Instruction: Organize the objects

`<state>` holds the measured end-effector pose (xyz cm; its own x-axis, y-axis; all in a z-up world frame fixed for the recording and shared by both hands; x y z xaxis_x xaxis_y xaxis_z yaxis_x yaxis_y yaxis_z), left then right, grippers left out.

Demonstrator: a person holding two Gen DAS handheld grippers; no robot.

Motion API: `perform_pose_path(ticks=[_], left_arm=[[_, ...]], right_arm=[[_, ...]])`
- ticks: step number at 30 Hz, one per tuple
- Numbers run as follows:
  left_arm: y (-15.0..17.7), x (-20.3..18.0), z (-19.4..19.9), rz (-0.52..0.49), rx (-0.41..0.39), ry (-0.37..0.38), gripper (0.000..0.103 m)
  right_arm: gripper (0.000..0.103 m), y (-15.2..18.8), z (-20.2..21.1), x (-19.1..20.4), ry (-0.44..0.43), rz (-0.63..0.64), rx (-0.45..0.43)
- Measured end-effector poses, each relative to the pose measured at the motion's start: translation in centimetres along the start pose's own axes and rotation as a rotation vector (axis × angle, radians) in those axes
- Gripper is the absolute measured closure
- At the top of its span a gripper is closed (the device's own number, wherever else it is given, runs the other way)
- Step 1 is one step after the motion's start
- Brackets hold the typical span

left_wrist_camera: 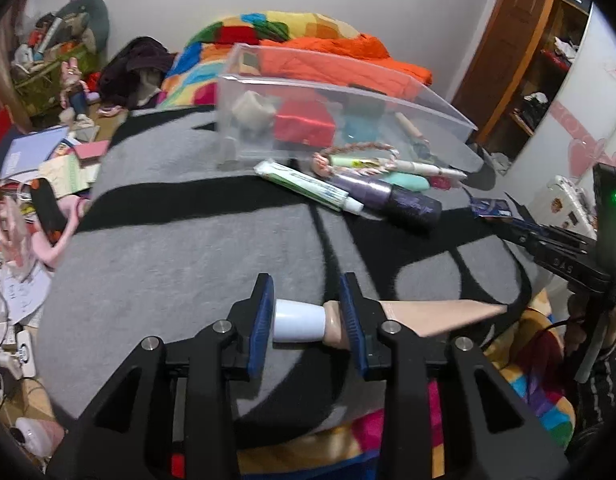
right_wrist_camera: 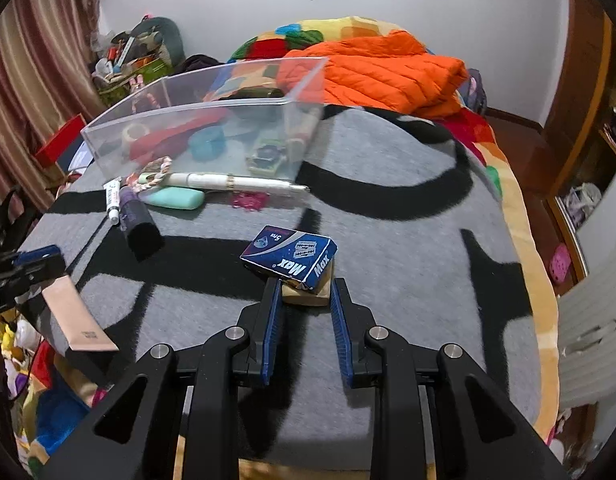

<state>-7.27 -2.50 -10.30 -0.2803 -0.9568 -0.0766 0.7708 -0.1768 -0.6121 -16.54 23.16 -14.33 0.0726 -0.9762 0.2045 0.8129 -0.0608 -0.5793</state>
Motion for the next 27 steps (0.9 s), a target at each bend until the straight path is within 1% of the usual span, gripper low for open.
perform_pose_path(ticks=[1,2,4,6,7,10,11,12,13,14,17,19,23,24,25,26,27], left_arm=[[0.1,0.3,0.2,0.009,-0.008,-0.005,0.058],[0.2,0.5,0.2,0.021,-0.01,-0.008,0.053],[0.8,0.9,0.2,0.047,-0.011,-0.015,0.049],[1.0,1.0,0.4,0.056,-0.031,-0.027,0.046],[1.2,1.0,0.7,0.063,-0.042,-0.035,0.043],[1.5,1.0,0.8,0.086,-0.077,-0.041,0.043],[1.6,0.9,0.8,0.088,-0.085,-0.047,0.047],[1.6,0.7,0.9,0.08,-0.1,-0.059,0.061],[1.5,0.4,0.8,0.073,-0.104,-0.048,0.068],[1.5,0.1,0.7,0.072,-0.107,-0.041,0.068],[1.4,-0.3,0.6,0.076,-0.119,-0.049,0.069],[1.3,-0.2,0.6,0.09,-0.114,-0.037,0.069],[0.5,0.4,0.6,0.125,-0.117,-0.019,0.072],[0.2,0.6,0.6,0.131,-0.12,-0.017,0.075],[-0.1,0.7,0.7,0.133,-0.124,-0.016,0.084],[-0.3,0.8,0.7,0.131,-0.125,-0.013,0.102],[-0.6,0.9,0.7,0.132,-0.12,-0.005,0.102]], right_arm=[[0.081,0.0,0.0,-0.2,0.0,-0.006,-0.001],[0.081,0.0,0.0,-0.3,-0.001,-0.012,-0.002],[0.081,0.0,0.1,-0.5,-0.002,-0.02,-0.004],[0.081,0.1,0.3,-0.5,-0.002,-0.021,-0.009],[0.081,0.2,0.3,-0.5,0.001,-0.02,-0.011],[0.081,0.0,0.5,-0.5,0.007,-0.021,-0.02],[0.081,-0.1,0.7,-0.5,0.011,-0.02,-0.029],[0.081,-0.3,1.0,-0.4,0.016,-0.013,-0.044],[0.081,-0.4,1.3,-0.2,0.019,-0.006,-0.053],[0.081,-0.6,1.6,-0.1,0.02,0.001,-0.065],[0.081,-1.2,2.6,0.7,0.008,0.022,-0.095],[0.081,-1.5,3.1,1.0,0.002,0.031,-0.112],[0.081,-2.1,4.2,1.8,-0.009,0.043,-0.144],[0.081,-2.3,4.7,2.0,-0.018,0.044,-0.154],[0.081,-2.5,5.0,2.2,-0.023,0.044,-0.161],[0.081,-2.7,5.2,2.3,-0.03,0.044,-0.169],[0.081,-2.9,5.6,2.6,-0.04,0.043,-0.179]])
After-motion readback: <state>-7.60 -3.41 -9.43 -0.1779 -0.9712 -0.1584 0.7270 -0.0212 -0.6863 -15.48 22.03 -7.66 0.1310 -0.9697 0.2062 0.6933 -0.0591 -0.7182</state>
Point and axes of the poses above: each gripper's, at about its wrist camera, not at the fingertips, and z roughly against the way its jaws point, x to its left, y to its underside, the point moved 7 cm from there along -z, roughly the way its jaws point, and after that the axes turned 10 degrees about -z, right-handed, at the moved point
